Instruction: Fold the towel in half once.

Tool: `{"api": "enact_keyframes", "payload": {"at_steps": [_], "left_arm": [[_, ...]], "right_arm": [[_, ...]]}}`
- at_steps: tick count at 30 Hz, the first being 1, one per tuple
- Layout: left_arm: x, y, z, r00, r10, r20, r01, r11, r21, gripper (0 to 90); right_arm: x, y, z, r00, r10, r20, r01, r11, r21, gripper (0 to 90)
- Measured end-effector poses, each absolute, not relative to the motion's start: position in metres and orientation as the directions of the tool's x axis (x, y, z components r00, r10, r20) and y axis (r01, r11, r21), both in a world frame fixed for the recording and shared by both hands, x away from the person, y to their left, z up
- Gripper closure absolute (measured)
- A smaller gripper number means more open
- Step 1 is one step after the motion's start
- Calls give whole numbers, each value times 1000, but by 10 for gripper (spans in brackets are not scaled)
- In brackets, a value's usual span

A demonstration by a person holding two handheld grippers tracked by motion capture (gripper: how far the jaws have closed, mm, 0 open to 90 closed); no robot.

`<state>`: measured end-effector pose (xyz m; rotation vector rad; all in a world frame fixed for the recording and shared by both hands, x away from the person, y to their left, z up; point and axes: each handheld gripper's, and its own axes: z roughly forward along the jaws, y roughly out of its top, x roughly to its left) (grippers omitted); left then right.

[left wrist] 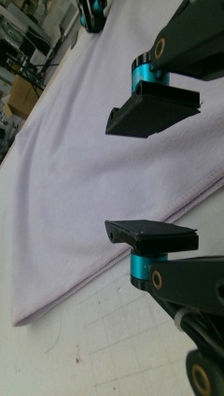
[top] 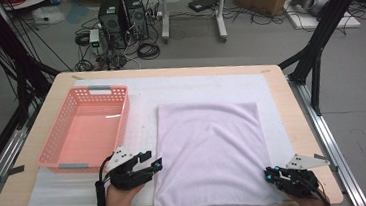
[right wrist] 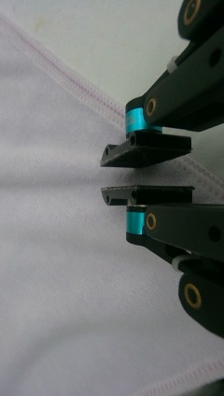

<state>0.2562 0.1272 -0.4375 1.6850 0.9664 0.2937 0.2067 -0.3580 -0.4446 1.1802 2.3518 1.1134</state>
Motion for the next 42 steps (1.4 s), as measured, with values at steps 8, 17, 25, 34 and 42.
{"api": "enact_keyframes", "payload": {"at_steps": [8, 17, 25, 34, 42], "left_arm": [[308, 113, -428, 659, 704, -265, 429, -62, 901, 436], [358, 98, -423, 651, 719, -243, 429, -85, 899, 419], [388, 99, -440, 554, 797, -240, 483, -73, 873, 369], [416, 95, -444, 443, 866, -233, 563, -66, 824, 349], [435, 98, -452, 411, 884, -224, 605, -80, 792, 346]], "right_arm": [[269, -377, -425, -573, 810, 125, 492, 218, 843, 645], [347, -378, -427, -548, 828, 119, 521, 226, 823, 644], [391, -373, -428, -503, 854, 131, 554, 202, 807, 526], [424, -373, -440, -412, 900, 144, 624, 163, 764, 422], [438, -369, -448, -395, 913, 106, 633, 186, 752, 510]]}}
